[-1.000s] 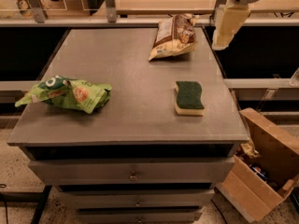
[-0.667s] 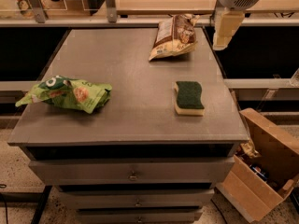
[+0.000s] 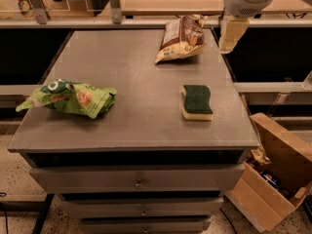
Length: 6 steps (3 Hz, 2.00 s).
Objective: Move brown chip bag near green rice chip bag
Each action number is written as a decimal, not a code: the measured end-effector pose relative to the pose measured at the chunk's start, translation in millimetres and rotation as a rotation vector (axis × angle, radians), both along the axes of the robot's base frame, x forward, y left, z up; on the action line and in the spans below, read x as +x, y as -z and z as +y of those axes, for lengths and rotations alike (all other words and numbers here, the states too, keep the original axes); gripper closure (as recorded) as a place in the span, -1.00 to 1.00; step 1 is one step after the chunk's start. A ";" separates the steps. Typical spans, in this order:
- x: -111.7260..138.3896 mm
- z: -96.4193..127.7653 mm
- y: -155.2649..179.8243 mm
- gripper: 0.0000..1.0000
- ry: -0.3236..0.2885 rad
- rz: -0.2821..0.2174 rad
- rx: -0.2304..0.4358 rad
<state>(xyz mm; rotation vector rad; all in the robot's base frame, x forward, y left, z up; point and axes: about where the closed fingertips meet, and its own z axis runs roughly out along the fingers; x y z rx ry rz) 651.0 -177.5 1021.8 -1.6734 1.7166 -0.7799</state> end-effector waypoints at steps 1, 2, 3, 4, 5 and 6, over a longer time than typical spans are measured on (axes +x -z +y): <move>27.9 -2.6 18.2 -1.00 -0.012 -0.091 -0.001; 52.4 -3.2 37.4 -1.00 -0.034 -0.128 0.000; 74.8 -2.5 55.9 -1.00 -0.061 -0.147 0.024; 93.8 1.9 75.1 -1.00 -0.090 -0.137 0.049; 107.1 6.6 92.9 -1.00 -0.119 -0.120 0.078; 115.4 18.4 107.4 -1.00 -0.150 -0.110 0.108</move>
Offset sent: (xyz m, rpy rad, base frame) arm 0.0857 -0.0047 -0.0655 0.0017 -0.1693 0.0628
